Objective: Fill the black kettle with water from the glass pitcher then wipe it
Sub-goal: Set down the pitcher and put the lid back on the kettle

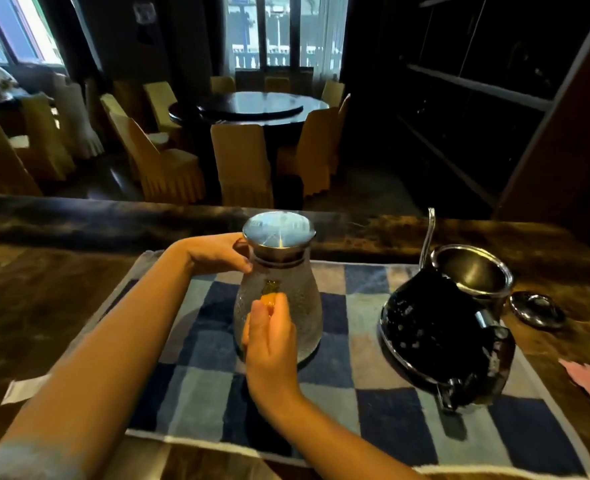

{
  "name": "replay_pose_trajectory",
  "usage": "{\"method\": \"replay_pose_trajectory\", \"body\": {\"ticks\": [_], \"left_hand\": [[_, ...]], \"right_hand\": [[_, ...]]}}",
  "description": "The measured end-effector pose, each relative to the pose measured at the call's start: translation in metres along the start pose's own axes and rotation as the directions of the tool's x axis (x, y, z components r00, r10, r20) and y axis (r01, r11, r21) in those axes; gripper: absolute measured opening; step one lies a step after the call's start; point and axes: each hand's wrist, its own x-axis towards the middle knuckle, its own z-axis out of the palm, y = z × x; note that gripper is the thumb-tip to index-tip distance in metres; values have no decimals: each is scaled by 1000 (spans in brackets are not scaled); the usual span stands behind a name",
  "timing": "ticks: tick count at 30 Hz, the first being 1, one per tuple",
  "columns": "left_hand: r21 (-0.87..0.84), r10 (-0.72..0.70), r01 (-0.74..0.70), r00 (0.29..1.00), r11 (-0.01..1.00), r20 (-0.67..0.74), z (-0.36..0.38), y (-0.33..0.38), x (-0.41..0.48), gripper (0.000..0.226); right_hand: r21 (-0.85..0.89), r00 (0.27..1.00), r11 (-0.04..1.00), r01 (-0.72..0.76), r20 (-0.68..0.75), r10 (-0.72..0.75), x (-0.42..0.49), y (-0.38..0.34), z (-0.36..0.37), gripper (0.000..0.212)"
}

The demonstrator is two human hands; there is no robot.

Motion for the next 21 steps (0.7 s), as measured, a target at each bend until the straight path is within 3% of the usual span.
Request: {"method": "replay_pose_trajectory", "body": {"ticks": [6,13,18,21], "left_hand": [[1,25,-25,1000,1000,5,5,-7,-13,69],[17,-9,12,993,1000,-119,15,-6,-31,53],[165,-46,95,959,982,-279,26,7,-60,33],[186,-34,116,919,976,-392,37,15,-81,23]], "right_hand": [[8,995,1000,-10,104,9,-11,4,-1,20],[-37,973,999,-35,229,42,-16,1,-12,15],[-200,843,977,-72,511,167,-5,-12,-45,12],[-330,775,943,38,606,180,10,-33,-73,14]]}}
